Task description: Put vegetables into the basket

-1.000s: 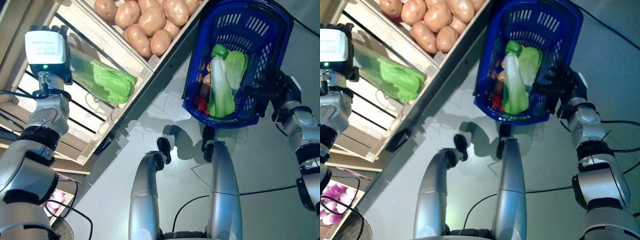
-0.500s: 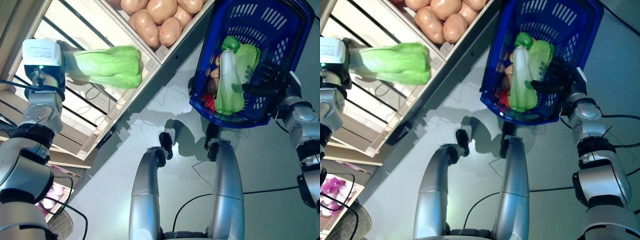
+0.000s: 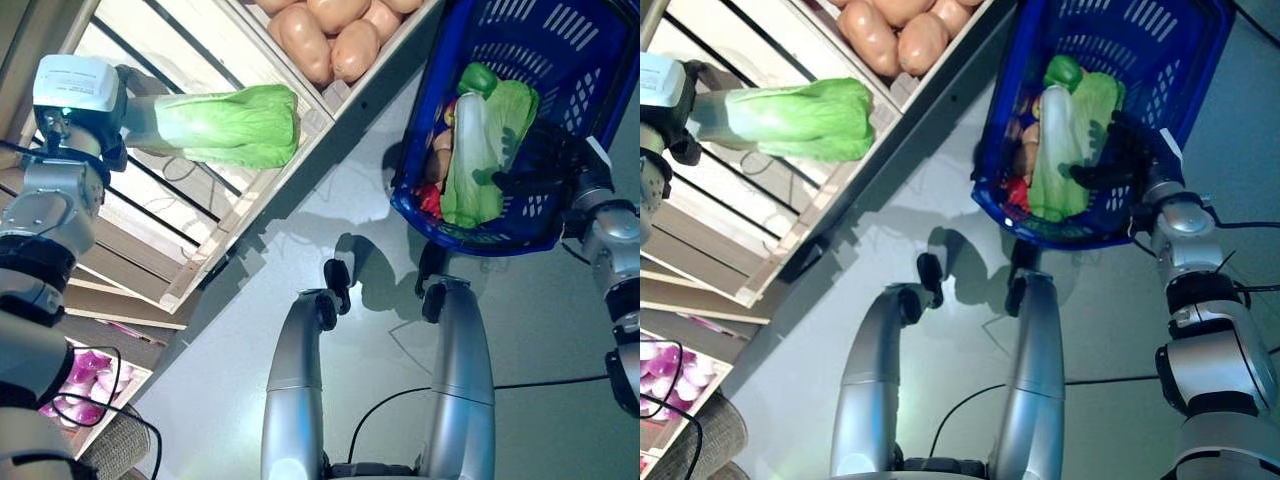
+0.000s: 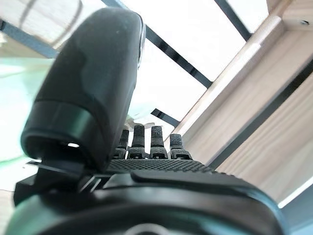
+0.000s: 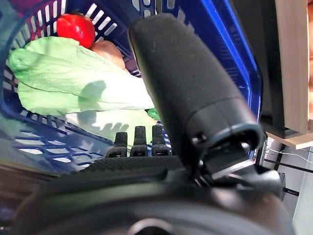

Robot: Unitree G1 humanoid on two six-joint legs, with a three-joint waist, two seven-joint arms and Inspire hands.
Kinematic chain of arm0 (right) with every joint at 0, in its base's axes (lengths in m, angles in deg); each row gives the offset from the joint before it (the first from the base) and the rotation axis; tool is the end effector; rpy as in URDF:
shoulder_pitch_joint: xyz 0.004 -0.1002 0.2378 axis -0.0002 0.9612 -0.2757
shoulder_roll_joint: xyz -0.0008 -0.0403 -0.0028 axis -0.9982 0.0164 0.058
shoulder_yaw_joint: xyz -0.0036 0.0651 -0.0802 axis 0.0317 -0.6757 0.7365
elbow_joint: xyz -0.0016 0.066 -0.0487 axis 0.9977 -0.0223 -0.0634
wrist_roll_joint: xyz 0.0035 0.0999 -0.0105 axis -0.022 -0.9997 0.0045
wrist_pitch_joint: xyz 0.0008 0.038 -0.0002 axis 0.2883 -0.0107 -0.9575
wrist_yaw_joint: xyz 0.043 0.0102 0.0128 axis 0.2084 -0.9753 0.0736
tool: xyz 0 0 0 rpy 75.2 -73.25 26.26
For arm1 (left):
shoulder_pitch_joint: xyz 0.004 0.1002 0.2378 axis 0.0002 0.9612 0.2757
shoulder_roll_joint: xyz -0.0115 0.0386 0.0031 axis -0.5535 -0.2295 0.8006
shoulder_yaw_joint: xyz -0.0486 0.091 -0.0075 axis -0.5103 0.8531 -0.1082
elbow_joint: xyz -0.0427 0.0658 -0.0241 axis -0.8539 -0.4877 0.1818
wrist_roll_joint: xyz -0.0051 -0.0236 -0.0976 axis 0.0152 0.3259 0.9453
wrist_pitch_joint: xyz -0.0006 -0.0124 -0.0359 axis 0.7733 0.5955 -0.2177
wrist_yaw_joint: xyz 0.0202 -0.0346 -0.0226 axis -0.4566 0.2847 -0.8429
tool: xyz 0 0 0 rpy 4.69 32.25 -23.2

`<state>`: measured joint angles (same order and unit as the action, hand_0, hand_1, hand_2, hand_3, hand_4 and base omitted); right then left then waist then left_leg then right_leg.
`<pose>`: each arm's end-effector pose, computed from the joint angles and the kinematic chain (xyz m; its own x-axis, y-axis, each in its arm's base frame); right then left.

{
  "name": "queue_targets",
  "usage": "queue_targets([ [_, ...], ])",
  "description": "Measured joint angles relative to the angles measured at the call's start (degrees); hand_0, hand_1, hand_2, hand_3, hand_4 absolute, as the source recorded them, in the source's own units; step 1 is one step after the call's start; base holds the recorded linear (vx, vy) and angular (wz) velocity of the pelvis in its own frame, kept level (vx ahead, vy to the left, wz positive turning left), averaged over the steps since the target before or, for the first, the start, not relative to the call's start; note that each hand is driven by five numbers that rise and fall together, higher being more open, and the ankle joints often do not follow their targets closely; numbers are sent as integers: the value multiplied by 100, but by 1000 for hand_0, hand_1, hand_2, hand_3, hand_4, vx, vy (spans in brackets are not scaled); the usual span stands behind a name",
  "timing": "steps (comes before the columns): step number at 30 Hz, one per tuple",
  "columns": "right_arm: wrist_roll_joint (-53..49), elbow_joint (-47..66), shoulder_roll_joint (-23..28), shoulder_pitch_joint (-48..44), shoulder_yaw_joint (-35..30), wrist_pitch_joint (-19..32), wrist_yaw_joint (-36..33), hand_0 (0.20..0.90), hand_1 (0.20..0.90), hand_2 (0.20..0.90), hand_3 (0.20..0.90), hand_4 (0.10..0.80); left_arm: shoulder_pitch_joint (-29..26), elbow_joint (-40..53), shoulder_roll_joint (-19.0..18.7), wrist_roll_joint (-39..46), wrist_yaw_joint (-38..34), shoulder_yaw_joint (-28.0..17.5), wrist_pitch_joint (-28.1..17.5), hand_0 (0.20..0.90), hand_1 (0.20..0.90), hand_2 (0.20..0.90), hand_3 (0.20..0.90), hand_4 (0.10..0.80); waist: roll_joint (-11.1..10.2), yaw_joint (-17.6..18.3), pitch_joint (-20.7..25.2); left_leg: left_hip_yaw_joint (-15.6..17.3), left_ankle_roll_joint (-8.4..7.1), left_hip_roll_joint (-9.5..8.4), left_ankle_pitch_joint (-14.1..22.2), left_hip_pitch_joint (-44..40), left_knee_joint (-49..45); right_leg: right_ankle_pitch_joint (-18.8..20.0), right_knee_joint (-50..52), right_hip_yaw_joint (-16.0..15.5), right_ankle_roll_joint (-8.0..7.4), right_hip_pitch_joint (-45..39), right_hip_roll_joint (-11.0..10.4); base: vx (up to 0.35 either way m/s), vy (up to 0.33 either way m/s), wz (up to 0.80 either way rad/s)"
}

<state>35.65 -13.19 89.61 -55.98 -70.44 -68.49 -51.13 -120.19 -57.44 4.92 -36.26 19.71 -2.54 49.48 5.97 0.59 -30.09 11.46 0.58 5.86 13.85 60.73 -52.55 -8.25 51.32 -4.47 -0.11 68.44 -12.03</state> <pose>0.3227 -0.3124 0.1888 0.9848 -0.1377 0.1062 0.1624 0.9466 -0.2785 0.3126 0.3278 0.2554 0.9217 0.2136 0.3239 -0.2543 -0.2978 0.9201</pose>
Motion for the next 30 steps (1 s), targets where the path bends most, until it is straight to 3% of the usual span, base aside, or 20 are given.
queue_targets([
  [7, -27, 204, 165, 3, -48, 112, -96, 900, 900, 900, 900, 800, 0, 65, -316, 571, -2, -101, -495, 900, 900, 900, 900, 800, 30, -9, 3, 25, 58, 3, 32, 214, -109, 63, -3, 92, -62, 198, 46, -13, 8, -1],
  [8, -27, 211, 165, 2, -64, 145, -130, 900, 900, 900, 900, 800, -1, 63, -333, 621, -5, -112, -533, 521, 521, 521, 521, 547, 37, -11, 2, 27, 66, 3, 36, 238, -121, 75, -3, 106, -71, 219, 53, 0, 0, 0],
  [9, -28, 212, 165, 2, -66, 156, -142, 900, 900, 900, 900, 800, -1, 58, -333, 644, -5, -120, -551, 312, 312, 312, 312, 408, 41, -11, 3, 27, 67, 3, 37, 245, -126, 79, -4, 108, -74, 223, 53, 0, 0, 0],
  [24, -29, 254, 198, -34, -63, 279, -240, 900, 900, 900, 900, 800, -236, -3, -377, 782, 96, -191, -703, 300, 300, 300, 300, 400, 47, 8, 4, 130, 148, 35, 125, 367, -322, 126, 42, 209, -99, 346, 74, -8, -27, -4],
  [30, -43, 173, 189, 160, -50, 268, -238, 900, 900, 900, 900, 800, -104, -5, -367, 819, 302, 25, -804, 300, 300, 300, 300, 400, 47, -9, 4, 127, 169, 38, 139, 200, -342, 131, 37, 196, -107, 164, 68, -2, -59, -1],
])
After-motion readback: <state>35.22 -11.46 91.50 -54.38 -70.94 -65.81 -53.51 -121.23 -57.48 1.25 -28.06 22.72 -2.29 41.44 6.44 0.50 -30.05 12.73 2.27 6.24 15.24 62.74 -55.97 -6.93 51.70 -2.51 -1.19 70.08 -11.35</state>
